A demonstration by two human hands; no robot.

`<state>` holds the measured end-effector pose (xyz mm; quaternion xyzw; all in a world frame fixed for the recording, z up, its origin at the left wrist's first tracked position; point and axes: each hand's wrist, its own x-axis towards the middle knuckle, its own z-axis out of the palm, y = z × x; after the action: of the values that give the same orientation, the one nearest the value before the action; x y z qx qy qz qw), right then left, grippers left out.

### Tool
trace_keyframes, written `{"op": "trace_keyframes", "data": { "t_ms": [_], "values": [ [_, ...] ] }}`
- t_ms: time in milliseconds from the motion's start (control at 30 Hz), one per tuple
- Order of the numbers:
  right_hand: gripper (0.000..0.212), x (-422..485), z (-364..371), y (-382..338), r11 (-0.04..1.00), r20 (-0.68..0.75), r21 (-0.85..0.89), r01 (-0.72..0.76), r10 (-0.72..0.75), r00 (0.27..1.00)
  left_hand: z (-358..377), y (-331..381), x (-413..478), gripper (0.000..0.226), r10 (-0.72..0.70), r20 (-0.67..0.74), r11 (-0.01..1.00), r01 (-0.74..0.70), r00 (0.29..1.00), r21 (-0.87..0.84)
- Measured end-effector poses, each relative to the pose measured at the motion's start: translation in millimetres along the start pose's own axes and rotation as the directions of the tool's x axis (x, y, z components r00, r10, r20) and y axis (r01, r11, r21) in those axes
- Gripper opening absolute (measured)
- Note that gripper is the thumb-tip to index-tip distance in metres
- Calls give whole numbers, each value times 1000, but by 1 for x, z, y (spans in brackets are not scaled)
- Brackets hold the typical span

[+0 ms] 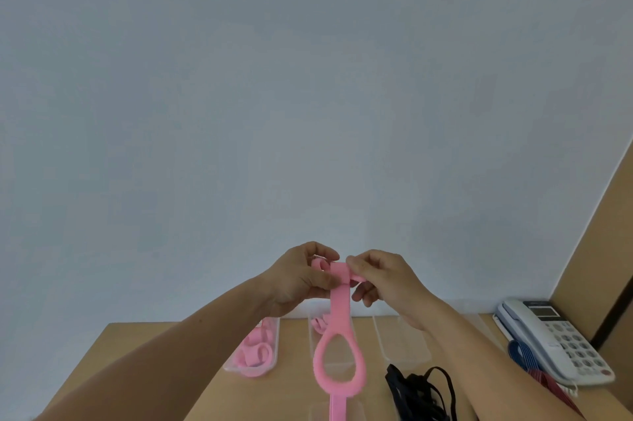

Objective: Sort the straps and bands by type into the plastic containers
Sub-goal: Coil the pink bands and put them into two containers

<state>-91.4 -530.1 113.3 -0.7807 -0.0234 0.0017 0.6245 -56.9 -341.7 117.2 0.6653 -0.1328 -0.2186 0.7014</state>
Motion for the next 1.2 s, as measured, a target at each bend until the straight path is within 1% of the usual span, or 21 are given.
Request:
{"op": "trace_keyframes", "data": {
  "t_ms": [67,133,200,267,367,467,533,600,700,800,867,933,967,1000,1033,1100,1133,1200],
  "values": [
    [20,0,0,2,999,0,-38,3,-3,1000,2,-2,2,44,4,-15,1000,-4,1000,13],
    [18,0,0,4,998,-12,-59,26,-27,1000,0,-3,4,45,-12,-12,1000,12,1000,10],
    [17,1,0,4,996,-31,-60,64,-66,997,-2,-4,4,38,-35,51,999,33,998,40],
    [16,2,0,3,994,-45,-51,99,-101,994,-5,-4,4,33,-65,103,992,54,993,111],
    [17,2,2,3,990,-41,-40,134,-135,990,-6,-2,2,28,-66,93,982,48,993,184],
    [20,2,5,3,988,-22,-21,151,-152,988,-7,0,0,35,-53,87,974,32,995,224],
    [22,3,6,2,986,-6,-35,163,-163,987,-7,0,0,44,-64,103,979,42,993,200],
    [24,4,7,2,980,0,-90,178,-178,984,-8,0,-1,46,-77,112,985,57,991,166],
    [26,3,8,4,960,-9,-183,210,-215,977,-8,1,-2,36,-88,135,990,72,987,118],
    [28,2,9,4,941,-11,-231,249,-258,966,-7,4,-4,6,-82,159,996,76,984,46],
    [28,1,10,3,939,-5,-221,262,-270,963,-6,4,-4,15,-65,146,998,66,987,-2],
    [28,-1,9,3,945,7,-203,254,-258,966,-6,3,-4,10,-50,110,998,53,993,-26],
    [27,-2,7,2,953,18,-186,240,-241,970,-6,3,-4,13,-42,95,999,44,995,-14],
    [27,-3,5,2,964,30,-152,217,-215,976,-7,3,-4,23,-43,79,999,43,996,-1],
    [27,-4,4,1,977,39,-100,188,-185,982,-8,2,-4,31,-41,66,999,41,997,6],
    [31,-5,3,-2,995,30,2,100,-100,995,-9,2,-4,37,-20,57,1000,21,998,-19],
    [30,-6,4,-3,998,24,26,52,-53,998,-9,2,-4,36,-11,64,999,14,998,-41],
    [25,-7,6,-5,1000,39,16,-4,4,999,-7,2,-5,37,12,79,998,-8,997,-57]
  ]
}}
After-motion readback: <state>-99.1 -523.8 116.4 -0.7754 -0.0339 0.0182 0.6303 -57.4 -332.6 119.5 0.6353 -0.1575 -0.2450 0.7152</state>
